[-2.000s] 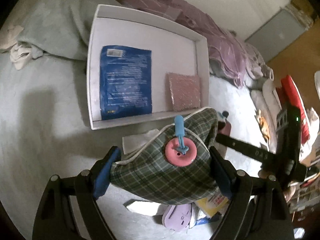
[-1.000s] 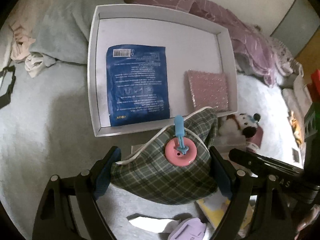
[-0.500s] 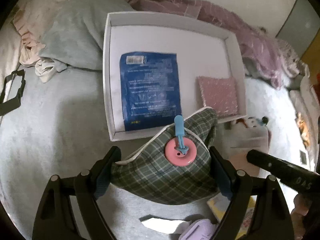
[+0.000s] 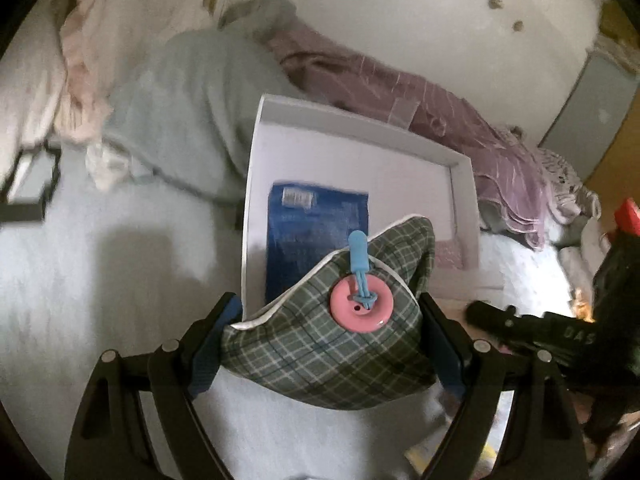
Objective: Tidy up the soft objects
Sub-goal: 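Carry the plaid pouch over the tray with the left tool while the right tool holds the clear bag, then lower the plaid pouch into the tray beside the blue packet and open the left tool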
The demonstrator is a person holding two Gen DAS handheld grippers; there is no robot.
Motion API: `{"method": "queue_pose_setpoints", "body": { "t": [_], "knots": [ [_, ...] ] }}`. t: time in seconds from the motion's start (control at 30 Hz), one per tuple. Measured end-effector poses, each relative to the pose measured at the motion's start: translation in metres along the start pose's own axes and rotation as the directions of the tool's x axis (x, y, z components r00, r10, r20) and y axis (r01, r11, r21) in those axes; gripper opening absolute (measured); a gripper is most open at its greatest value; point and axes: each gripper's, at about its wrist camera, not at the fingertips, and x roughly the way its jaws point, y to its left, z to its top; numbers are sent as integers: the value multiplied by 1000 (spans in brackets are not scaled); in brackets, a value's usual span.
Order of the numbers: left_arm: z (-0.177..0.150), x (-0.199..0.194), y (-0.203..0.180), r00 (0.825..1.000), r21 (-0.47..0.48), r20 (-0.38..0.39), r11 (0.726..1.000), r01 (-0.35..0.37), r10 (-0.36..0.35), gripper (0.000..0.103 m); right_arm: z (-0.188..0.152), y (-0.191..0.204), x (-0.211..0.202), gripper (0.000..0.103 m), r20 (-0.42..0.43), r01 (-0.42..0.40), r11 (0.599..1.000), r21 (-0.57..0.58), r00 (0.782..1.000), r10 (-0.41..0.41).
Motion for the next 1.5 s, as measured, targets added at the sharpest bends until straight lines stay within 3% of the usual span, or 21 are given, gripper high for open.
{"method": "queue_pose_setpoints", "body": {
  "t": [0.1,0.23,0.4,0.63,0.8,0.97,1.17,1.23,1.5],
  "knots": [
    [1,11,-5,998,50,35,997,-62,60,87,2,-4,-5,7,49,8,1000,-6,999,-8],
    [1,34,-8,999,11,25,999,-31,31,87,5,-12,-20,7,127,49,999,2,991,-49],
    [3,63,-25,998,-8,20,999,-54,54,87,9,-23,-25,7,152,58,998,30,986,-61],
    [-6,88,-27,993,-180,18,977,-111,116,87,10,-31,-28,7,154,42,998,43,987,-49],
    [-20,92,-34,991,-184,32,976,-120,128,87,11,-32,-25,7,145,42,998,47,988,-49],
    [-24,91,-27,997,-210,31,975,-69,77,90,11,-35,-19,7,128,29,998,48,991,-35],
    [-27,82,-32,997,-128,44,991,-49,55,96,8,-26,-4,8,96,16,999,31,995,-19],
    [-28,80,-35,999,-91,38,996,-11,14,103,6,-21,-3,8,102,24,1000,12,994,-25],
    [-25,89,-32,989,-114,10,983,146,-146,100,7,-20,-5,8,118,38,999,8,992,-39]
  ]
}}
